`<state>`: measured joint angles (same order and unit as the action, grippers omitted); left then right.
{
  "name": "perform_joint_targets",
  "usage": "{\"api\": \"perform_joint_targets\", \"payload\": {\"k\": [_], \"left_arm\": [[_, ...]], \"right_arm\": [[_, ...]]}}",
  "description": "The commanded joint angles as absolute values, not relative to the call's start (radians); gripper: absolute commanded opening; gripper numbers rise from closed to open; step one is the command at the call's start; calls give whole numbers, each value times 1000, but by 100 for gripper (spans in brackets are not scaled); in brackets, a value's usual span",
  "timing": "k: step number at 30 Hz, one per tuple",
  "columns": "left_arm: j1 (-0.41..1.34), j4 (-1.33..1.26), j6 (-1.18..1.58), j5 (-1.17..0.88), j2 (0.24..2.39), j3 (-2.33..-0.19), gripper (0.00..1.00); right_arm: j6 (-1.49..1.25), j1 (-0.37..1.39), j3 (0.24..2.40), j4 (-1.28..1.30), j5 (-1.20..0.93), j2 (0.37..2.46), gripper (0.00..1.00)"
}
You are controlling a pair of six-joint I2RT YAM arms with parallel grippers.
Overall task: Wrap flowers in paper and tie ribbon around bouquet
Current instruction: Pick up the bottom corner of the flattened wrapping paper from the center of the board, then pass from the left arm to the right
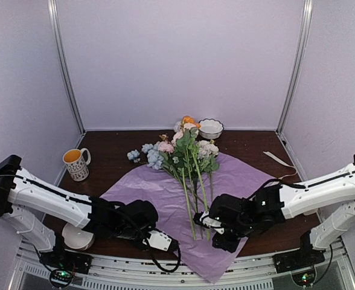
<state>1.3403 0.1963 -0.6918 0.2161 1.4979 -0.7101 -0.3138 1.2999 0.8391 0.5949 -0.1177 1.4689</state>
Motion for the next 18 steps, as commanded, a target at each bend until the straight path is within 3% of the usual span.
{"api": "perform_joint_targets", "payload": {"k": [1, 4, 6, 13, 16, 18], "left_arm": [[1265, 189, -594, 67, 1452, -732, 0], [1218, 203, -536, 6, 1449, -739, 0], [1185, 190, -500, -32, 1438, -729, 0], [1084, 114, -426, -191, 1417, -688, 0], [1068, 116, -418, -206, 1433, -693, 0], [1060, 117, -414, -208, 1441, -693, 0]], "right_arm": [[-145, 1295, 894, 639, -119, 1297, 28], [-17, 1297, 875, 629, -102, 1163, 40], [78, 1298, 819, 594, -89, 1079, 53], [427, 1374, 610, 498, -93, 899, 73], [516, 1423, 525, 433, -110, 868, 98], [527, 1460, 485, 357, -81, 873, 100]]}}
